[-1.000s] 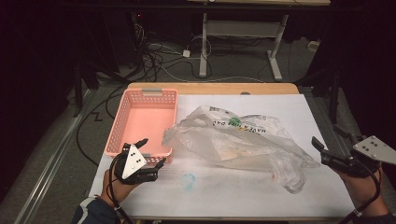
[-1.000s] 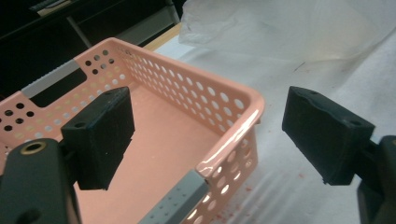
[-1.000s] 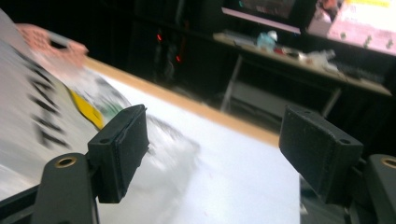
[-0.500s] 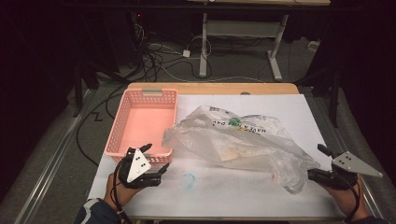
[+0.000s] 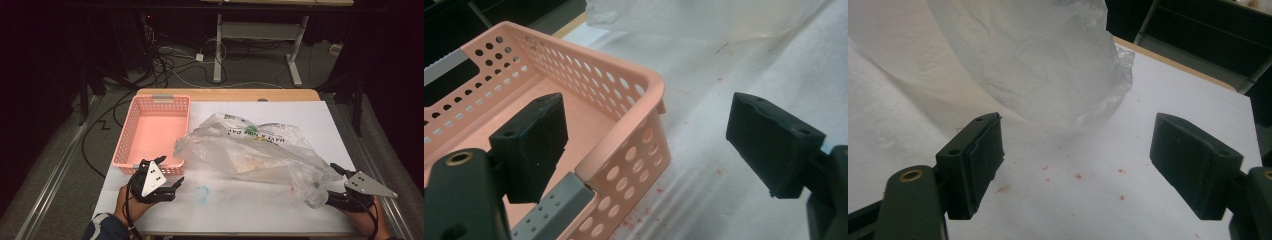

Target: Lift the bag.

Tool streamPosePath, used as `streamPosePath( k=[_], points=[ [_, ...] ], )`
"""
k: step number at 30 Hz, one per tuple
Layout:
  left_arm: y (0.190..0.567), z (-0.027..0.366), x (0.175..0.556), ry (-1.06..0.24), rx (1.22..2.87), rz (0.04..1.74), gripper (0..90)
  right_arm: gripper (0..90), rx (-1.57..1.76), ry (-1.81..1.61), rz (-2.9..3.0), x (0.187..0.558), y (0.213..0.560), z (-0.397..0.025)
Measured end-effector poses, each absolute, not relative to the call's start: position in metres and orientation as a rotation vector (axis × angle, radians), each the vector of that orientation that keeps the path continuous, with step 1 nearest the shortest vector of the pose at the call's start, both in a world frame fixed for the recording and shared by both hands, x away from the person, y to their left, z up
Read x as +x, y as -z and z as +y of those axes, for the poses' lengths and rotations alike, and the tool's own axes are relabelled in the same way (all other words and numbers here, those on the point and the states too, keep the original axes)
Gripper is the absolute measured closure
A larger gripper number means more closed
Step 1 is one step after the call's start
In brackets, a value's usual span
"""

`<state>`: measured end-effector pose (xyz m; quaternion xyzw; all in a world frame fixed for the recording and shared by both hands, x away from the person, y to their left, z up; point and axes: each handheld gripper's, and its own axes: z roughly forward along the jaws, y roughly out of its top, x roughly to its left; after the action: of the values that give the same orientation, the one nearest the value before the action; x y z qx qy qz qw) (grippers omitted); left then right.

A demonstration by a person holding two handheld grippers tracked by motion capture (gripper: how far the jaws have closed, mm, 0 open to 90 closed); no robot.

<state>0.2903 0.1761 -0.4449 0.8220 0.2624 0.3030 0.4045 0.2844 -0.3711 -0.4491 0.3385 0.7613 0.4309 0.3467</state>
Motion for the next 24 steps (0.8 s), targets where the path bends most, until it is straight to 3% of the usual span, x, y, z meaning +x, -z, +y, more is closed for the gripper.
streamPosePath(
  k=[24],
  points=[
    [0.4441, 0.1759, 0.2907, -0.770, 2.075, 0.651, 16.1, 22.4, 0.867, -1.130, 1.965, 0.2830, 0.4463, -0.3726]
  ],
)
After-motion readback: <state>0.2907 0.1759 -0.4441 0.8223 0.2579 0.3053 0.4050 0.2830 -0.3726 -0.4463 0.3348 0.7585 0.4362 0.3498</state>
